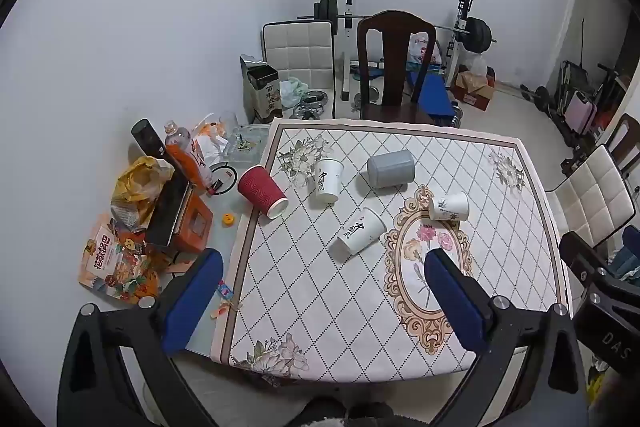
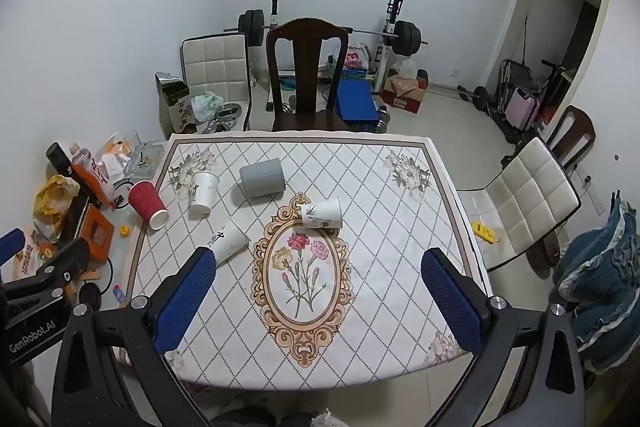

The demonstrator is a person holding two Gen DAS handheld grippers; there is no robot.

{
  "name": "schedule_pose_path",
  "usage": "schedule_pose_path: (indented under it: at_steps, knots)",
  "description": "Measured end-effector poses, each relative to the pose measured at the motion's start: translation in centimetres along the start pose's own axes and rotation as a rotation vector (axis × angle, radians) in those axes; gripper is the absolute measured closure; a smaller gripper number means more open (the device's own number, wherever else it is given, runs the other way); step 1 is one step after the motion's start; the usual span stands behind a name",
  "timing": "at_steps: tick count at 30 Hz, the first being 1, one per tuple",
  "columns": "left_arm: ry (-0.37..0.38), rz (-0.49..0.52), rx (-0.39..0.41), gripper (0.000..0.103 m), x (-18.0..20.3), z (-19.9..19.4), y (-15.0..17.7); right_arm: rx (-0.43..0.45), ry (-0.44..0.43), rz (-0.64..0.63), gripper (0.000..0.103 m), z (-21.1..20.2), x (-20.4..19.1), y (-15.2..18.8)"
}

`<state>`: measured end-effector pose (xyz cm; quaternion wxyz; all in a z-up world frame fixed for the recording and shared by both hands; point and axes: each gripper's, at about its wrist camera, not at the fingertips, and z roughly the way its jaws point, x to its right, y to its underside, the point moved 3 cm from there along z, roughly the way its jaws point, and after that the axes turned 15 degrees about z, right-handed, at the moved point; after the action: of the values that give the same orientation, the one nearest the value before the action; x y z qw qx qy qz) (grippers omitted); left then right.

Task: Flip cup upright

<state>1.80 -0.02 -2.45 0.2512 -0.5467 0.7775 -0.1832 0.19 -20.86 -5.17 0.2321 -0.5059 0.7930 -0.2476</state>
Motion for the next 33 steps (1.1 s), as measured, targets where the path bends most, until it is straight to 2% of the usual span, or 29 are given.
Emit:
schedule_pose_path:
  at_steps: [13, 20, 33]
  knots:
    - [-0.010, 0.006, 0.008, 0.000, 0.3, 0.2, -1.0, -0.001, -0.014, 0.012, 0.000, 0.1, 0.5, 0.1]
    - [-0.007, 0.005, 0.007, 0.000, -0.2, -1.0, -1.4, -0.014, -0.009, 0.021, 0.000, -0.3, 0.2, -0.1]
    - [-0.005, 0.010, 0.009, 0.000, -0.4, -0.8, -0.6, -0.024, -0.007, 0.025, 0.000, -0.1, 0.4, 0.7]
